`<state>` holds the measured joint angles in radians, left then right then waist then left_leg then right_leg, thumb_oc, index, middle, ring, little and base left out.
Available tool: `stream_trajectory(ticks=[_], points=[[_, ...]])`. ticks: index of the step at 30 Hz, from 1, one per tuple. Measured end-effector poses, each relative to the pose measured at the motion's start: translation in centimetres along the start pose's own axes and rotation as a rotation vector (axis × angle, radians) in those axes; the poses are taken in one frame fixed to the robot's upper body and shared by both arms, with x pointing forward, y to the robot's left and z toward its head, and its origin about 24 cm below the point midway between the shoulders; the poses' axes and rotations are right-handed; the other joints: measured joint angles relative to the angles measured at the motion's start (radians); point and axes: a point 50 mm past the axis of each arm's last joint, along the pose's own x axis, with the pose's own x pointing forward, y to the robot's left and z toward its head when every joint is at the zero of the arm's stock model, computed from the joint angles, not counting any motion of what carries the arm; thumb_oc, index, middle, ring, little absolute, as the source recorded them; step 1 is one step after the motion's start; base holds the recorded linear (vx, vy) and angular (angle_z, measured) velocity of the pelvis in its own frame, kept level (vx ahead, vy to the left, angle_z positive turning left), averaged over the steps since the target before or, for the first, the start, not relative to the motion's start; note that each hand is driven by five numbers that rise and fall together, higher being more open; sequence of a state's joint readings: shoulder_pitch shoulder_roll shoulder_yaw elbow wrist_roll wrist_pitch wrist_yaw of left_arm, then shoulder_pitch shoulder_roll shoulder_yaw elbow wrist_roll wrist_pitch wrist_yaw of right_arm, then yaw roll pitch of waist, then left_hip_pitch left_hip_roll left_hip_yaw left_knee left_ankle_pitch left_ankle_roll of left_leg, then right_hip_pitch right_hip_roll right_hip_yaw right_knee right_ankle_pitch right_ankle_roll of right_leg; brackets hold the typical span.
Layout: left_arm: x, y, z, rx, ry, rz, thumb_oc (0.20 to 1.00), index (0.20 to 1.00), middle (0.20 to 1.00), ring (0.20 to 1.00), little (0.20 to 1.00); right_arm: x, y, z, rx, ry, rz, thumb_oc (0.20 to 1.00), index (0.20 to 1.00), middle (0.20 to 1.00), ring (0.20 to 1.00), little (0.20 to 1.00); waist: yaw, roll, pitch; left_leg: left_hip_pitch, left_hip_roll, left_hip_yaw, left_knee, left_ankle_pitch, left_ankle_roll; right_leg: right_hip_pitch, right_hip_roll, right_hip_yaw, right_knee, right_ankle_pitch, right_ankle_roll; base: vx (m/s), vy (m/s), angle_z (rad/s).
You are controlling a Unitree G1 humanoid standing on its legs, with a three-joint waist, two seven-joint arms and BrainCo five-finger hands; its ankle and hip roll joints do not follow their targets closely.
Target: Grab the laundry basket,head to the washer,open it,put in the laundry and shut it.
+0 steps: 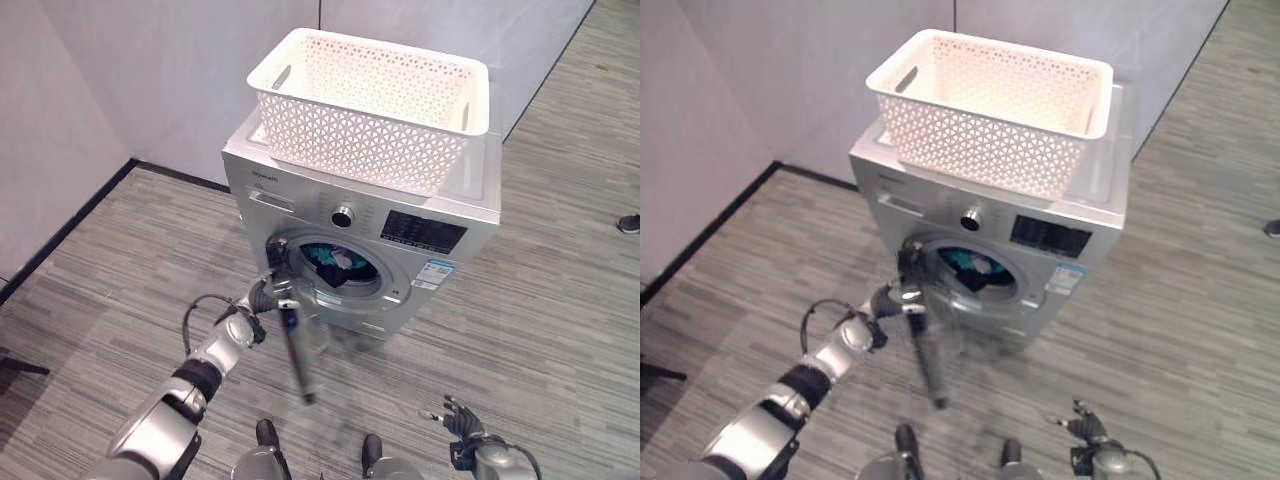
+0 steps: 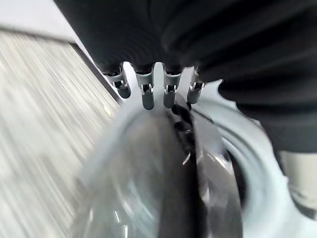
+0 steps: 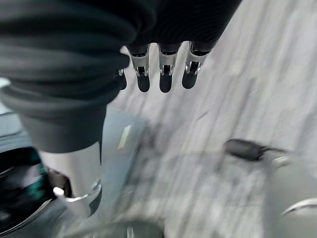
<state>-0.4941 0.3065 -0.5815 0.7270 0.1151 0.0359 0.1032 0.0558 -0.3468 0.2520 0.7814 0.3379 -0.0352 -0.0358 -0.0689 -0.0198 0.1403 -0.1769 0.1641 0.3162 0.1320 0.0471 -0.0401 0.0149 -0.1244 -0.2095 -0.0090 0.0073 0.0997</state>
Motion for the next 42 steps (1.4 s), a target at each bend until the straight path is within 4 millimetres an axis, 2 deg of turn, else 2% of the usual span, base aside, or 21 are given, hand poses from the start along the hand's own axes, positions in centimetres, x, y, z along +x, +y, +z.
stream_trajectory(ticks=[2, 3, 4, 6, 9, 13, 14, 16, 17, 19, 21, 23, 25, 26, 29, 31, 32, 33, 34, 37, 42], points=[[0.1, -2.1, 0.9, -0.006, -0.023, -0.088, 1.000, 1.000, 1.000, 1.000, 1.000, 0.2, 0.7, 0.5, -0.006, -0.012, 0.024, 1.000, 1.000, 1.000, 1.000, 1.000, -0.008, -0.009, -0.014, 0.010, 0.001, 0.002, -0.002, -0.001, -0.001, 0.003, -0.001, 0.003, 0.005, -0.006, -0.003, 0.06, 0.033, -0.07], [0.2, -3.4, 0.5, -0.050, 0.015, -0.123, 1.000, 1.000, 1.000, 1.000, 1.000, 0.5, 1.5, 1.2, -0.002, -0.028, 0.049, 1.000, 1.000, 1.000, 1.000, 1.000, -0.026, -0.018, -0.030, 0.023, 0.003, 0.012, -0.008, -0.001, -0.001, 0.006, 0.000, 0.013, 0.011, -0.009, -0.001, 0.04, 0.004, -0.16], [0.2, -3.7, 0.5, -0.060, 0.020, -0.132, 1.000, 1.000, 1.000, 1.000, 1.000, 0.4, 2.0, 1.7, -0.004, -0.053, 0.073, 1.000, 1.000, 1.000, 1.000, 1.000, -0.040, -0.020, -0.040, 0.024, 0.005, 0.017, -0.011, -0.002, -0.002, 0.001, -0.001, 0.017, 0.015, -0.014, -0.001, 0.04, 0.004, -0.20], [0.2, -3.7, 0.6, -0.097, 0.020, -0.131, 1.000, 1.000, 1.000, 1.000, 1.000, 0.0, 2.7, 2.8, -0.007, -0.117, 0.117, 1.000, 1.000, 1.000, 1.000, 1.000, -0.054, -0.022, -0.044, 0.040, 0.007, 0.024, -0.022, 0.001, -0.004, 0.004, -0.001, 0.025, 0.020, -0.017, 0.004, 0.02, -0.002, -0.11], [-0.1, -3.2, 1.5, -0.172, -0.035, -0.121, 1.000, 1.000, 1.000, 1.000, 1.000, -0.6, 3.0, 1.7, -0.037, -0.094, 0.173, 1.000, 1.000, 1.000, 1.000, 1.000, -0.051, -0.015, -0.052, 0.041, 0.008, 0.023, -0.028, 0.006, -0.008, 0.004, 0.005, 0.026, 0.022, -0.018, 0.004, 0.00, -0.004, -0.02], [-3.2, -1.6, 2.9, -0.339, -0.252, -0.115, 1.000, 1.000, 1.000, 1.000, 1.000, -1.5, 2.7, 0.2, -0.158, -0.042, 0.298, 1.000, 1.000, 1.000, 1.000, 1.000, -0.017, 0.002, -0.055, 0.054, 0.006, 0.013, -0.051, 0.020, -0.013, 0.022, 0.009, 0.012, 0.006, -0.019, 0.006, 0.02, -0.012, 0.09], [-5.5, -1.2, 1.9, -0.395, -0.298, -0.129, 1.000, 1.000, 1.000, 1.000, 1.000, -1.8, 2.4, -0.5, -0.222, -0.013, 0.333, 1.000, 1.000, 1.000, 1.000, 1.000, 0.016, 0.015, -0.058, 0.052, 0.007, 0.003, -0.060, 0.021, -0.018, 0.030, 0.013, 0.003, -0.005, -0.020, 0.005, 0.04, -0.005, 0.15], [-7.9, -1.2, -0.7, -0.516, -0.261, -0.126, 1.000, 1.000, 1.000, 1.000, 1.000, -1.8, 2.4, -0.9, -0.331, 0.012, 0.372, 1.000, 1.000, 1.000, 1.000, 1.000, 0.044, 0.022, -0.062, 0.054, 0.006, -0.008, -0.074, 0.021, -0.023, 0.046, 0.013, -0.009, -0.028, -0.021, 0.002, 0.04, -0.006, 0.23], [-8.8, -1.7, -2.6, -0.570, -0.192, -0.131, 1.000, 1.000, 1.000, 1.000, 1.000, -1.6, 2.5, -1.0, -0.385, 0.025, 0.383, 1.000, 1.000, 1.000, 1.000, 1.000, 0.080, 0.030, -0.064, 0.047, 0.002, -0.019, -0.076, 0.024, -0.024, 0.051, 0.017, -0.026, -0.030, -0.020, 0.003, 0.04, -0.020, 0.28], [-10.6, -2.3, -5.1, -0.659, -0.104, -0.120, 1.000, 1.000, 1.000, 1.000, 1.000, -0.9, 3.2, -0.7, -0.507, 0.037, 0.411, 1.000, 1.000, 1.000, 1.000, 1.000, 0.097, 0.029, -0.064, 0.048, 0.005, -0.040, -0.075, 0.032, -0.032, 0.055, 0.017, -0.042, -0.036, -0.022, 0.003, 0.02, -0.031, 0.31], [-12.4, -3.3, -8.5, -0.740, 0.030, -0.093, 1.000, 1.000, 1.000, 1.000, 1.000, 0.8, 4.3, 0.5, -0.740, 0.054, 0.414, 1.000, 1.000, 1.000, 1.000, 1.000, 0.145, 0.030, -0.064, 0.023, -0.004, -0.090, -0.074, 0.041, -0.032, 0.070, 0.021, -0.092, -0.052, -0.025, 0.000, -0.03, -0.060, 0.66], [-12.9, -3.6, -10.0, -0.753, 0.089, -0.057, 1.000, 1.000, 1.000, 1.000, 1.000, 2.0, 5.4, 1.8, -0.811, 0.041, 0.373, 1.000, 1.000, 1.000, 1.000, 1.000, 0.212, 0.030, -0.057, -0.002, -0.015, -0.116, -0.078, 0.056, -0.033, 0.073, 0.034, -0.123, -0.056, -0.028, -0.004, -0.01, -0.087, 0.57], [-12.8, -3.4, -10.7, -0.724, 0.124, -0.028, 1.000, 1.000, 1.000, 1.000, 1.000, 2.6, 6.0, 3.1, -0.838, 0.015, 0.333, 1.000, 1.000, 1.000, 1.000, 1.000, 0.244, 0.023, -0.049, -0.019, -0.016, -0.143, -0.076, 0.063, -0.034, 0.075, 0.040, -0.148, -0.066, -0.028, -0.007, 0.01, -0.088, 0.41], [-12.7, -3.3, -12.4, -0.677, 0.189, 0.043, 1.000, 1.000, 1.000, 1.000, 1.000, 3.0, 6.8, 3.8, -0.816, -0.011, 0.282, 1.000, 1.000, 1.000, 1.000, 1.000, 0.279, 0.014, -0.035, -0.022, -0.017, -0.163, -0.075, 0.065, -0.036, 0.083, 0.041, -0.162, -0.072, -0.030, -0.010, 0.01, -0.039, 0.41], [-14.2, -3.3, -16.2, -0.604, 0.376, 0.132, 1.000, 1.000, 1.000, 1.000, 1.000, 3.2, 7.2, 5.2, -0.803, -0.086, 0.238, 1.000, 1.000, 1.000, 1.000, 1.000, 0.292, -0.001, -0.026, -0.023, -0.024, -0.176, -0.081, 0.066, -0.038, 0.092, 0.046, -0.179, -0.071, -0.041, -0.011, 0.00, -0.047, 0.27], [-16.1, -3.5, -19.8, -0.558, 0.572, 0.160, 1.000, 1.000, 1.000, 1.000, 1.000, 3.0, 4.4, 1.9, -0.729, 0.069, 0.150, 1.000, 1.000, 1.000, 1.000, 1.000, 0.291, -0.011, -0.021, -0.018, -0.041, -0.221, -0.083, 0.068, -0.039, 0.112, 0.040, -0.200, -0.042, -0.066, -0.017, -0.04, -0.029, 0.52], [-17.1, -3.7, -20.6, -0.557, 0.622, 0.163, 1.000, 1.000, 1.000, 1.000, 1.000, 2.3, 3.5, -0.7, -0.721, 0.161, 0.137, 1.000, 1.000, 1.000, 1.000, 1.000, 0.290, -0.020, -0.021, -0.016, -0.044, -0.225, -0.085, 0.067, -0.039, 0.114, 0.040, -0.200, -0.037, -0.074, -0.019, -0.10, -0.049, 0.41], [-18.8, -4.8, -22.4, -0.599, 0.761, 0.184, 1.000, 1.000, 1.000, 1.000, 1.000, 0.8, 2.0, -4.5, -0.662, 0.298, 0.110, 1.000, 1.000, 1.000, 1.000, 1.000, 0.283, -0.021, -0.019, 0.000, -0.044, -0.230, -0.089, 0.068, -0.040, 0.125, 0.040, -0.202, -0.027, -0.081, -0.021, -0.11, -0.051, 0.17], [-19.8, -5.8, -23.2, -0.615, 0.862, 0.184, 1.000, 1.000, 1.000, 1.000, 1.000, -0.1, 1.4, -6.3, -0.624, 0.372, 0.094, 1.000, 1.000, 1.000, 1.000, 1.000, 0.272, -0.020, -0.020, 0.014, -0.048, -0.235, -0.091, 0.069, -0.040, 0.144, 0.039, -0.209, -0.032, -0.084, -0.019, -0.10, -0.049, 0.12], [-20.5, -7.5, -23.2, -0.606, 0.911, 0.146, 1.000, 1.000, 1.000, 1.000, 1.000, -3.0, 0.0, -11.0, -0.578, 0.552, 0.057, 1.000, 1.000, 1.000, 1.000, 1.000, 0.233, -0.021, -0.021, 0.037, -0.041, -0.247, -0.105, 0.072, -0.046, 0.161, 0.043, -0.213, -0.026, -0.103, -0.024, -0.06, -0.012, 0.07], [-18.6, -11.1, -20.7, -0.654, 0.873, 0.058, 1.000, 1.000, 1.000, 1.000, 1.000, -7.6, -0.2, -16.4, -0.495, 0.769, 0.025, 1.000, 1.000, 1.000, 1.000, 1.000, 0.181, -0.001, -0.051, 0.070, -0.020, -0.245, -0.118, 0.074, -0.049, 0.147, 0.043, -0.196, 0.044, -0.143, -0.039, -0.05, 0.021, -0.07]])
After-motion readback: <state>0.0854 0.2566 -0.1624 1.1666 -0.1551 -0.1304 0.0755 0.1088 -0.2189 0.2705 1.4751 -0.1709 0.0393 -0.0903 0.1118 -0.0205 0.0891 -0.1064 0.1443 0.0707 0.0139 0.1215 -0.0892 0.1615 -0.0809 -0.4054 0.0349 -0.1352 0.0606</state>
